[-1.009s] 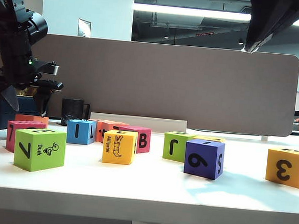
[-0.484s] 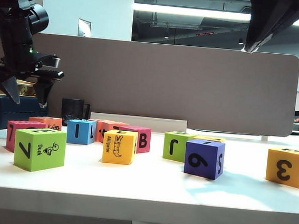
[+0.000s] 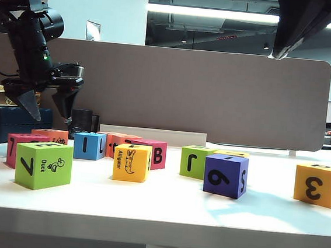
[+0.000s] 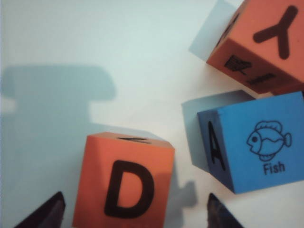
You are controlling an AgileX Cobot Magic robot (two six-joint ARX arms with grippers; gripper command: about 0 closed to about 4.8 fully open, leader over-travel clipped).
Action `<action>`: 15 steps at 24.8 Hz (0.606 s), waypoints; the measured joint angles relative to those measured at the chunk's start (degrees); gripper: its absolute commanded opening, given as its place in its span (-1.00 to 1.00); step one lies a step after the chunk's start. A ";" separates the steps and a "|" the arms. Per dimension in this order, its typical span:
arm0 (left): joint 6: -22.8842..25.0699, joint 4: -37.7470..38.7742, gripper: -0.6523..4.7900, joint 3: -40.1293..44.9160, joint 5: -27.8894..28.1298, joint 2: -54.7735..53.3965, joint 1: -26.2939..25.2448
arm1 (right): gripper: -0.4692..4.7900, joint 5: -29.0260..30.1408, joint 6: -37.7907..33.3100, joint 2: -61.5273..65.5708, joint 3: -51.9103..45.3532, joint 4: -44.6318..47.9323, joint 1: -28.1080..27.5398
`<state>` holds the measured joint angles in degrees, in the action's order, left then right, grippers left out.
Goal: Select the appropriate blocks from the scattered letter blocks on the table and arrange them in a row to spell out "DEEP".
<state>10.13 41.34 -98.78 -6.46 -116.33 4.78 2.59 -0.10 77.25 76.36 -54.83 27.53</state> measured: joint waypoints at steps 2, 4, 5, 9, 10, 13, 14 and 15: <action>0.44 -0.02 0.65 0.00 1.07 0.00 0.00 | -0.83 0.02 0.00 0.00 0.00 0.00 0.00; 0.50 -0.04 0.65 0.00 2.21 -0.09 -0.09 | -0.83 0.00 0.00 0.00 0.00 -0.11 0.00; 0.59 -0.15 0.65 0.00 2.60 -0.46 -0.11 | -0.83 0.02 -0.02 0.00 0.00 -0.11 0.00; 1.16 -0.09 0.65 0.00 2.58 -2.19 -0.11 | -0.83 0.02 0.00 0.00 0.02 -0.31 0.00; 1.44 0.04 0.64 0.02 2.58 -2.73 -0.11 | -0.83 0.02 0.00 0.00 0.02 -0.48 0.00; 1.70 -0.02 0.58 0.09 2.58 -3.69 -0.11 | -0.83 0.02 0.00 0.00 0.00 -0.77 0.00; 1.70 -0.04 0.57 0.09 2.58 -3.74 -0.11 | -0.83 0.02 0.00 0.00 0.00 -0.77 0.00; 1.73 -0.17 0.57 0.09 2.60 -3.80 -0.11 | -0.83 0.02 0.00 0.00 0.00 -0.77 0.00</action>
<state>11.86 41.17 -98.70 -3.86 -120.14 4.67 2.61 -0.10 77.25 76.36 -55.59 27.53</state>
